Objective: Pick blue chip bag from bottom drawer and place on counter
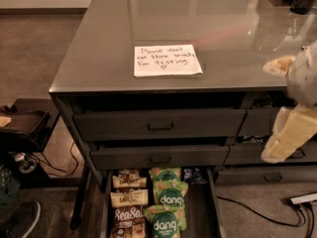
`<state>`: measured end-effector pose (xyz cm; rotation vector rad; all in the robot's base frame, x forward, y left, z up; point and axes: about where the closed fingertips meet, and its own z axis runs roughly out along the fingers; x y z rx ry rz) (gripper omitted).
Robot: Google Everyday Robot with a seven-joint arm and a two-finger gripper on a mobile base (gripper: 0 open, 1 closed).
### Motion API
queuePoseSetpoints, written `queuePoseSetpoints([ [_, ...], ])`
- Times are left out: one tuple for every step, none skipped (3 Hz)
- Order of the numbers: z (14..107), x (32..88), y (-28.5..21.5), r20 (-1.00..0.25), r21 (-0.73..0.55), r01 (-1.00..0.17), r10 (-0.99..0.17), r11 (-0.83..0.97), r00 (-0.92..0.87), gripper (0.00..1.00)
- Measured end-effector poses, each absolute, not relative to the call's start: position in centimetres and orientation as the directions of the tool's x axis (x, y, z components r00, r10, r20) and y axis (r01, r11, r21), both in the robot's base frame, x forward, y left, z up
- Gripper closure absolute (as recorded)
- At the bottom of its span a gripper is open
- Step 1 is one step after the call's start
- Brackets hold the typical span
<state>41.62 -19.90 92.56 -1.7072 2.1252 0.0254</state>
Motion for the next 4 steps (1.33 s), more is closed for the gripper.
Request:
queuePoseSetpoints([
  [86.6, 40.6, -17.8, -0.433, -0.219, -0.948, -0.894, 0.233, -0.12, 0.0],
  [79.4, 41.0, -15.6, -0.51, -0.187, -0.95, -0.851, 0.252, -0.125, 0.0],
  [79.4, 41.0, -15.6, -0.51, -0.187, -0.95, -0.851, 0.251, -0.125, 0.0],
  [76.4, 41.1, -16.2, -0.478, -0.224, -0.947, -0.873, 0.231, -0.1, 0.19],
])
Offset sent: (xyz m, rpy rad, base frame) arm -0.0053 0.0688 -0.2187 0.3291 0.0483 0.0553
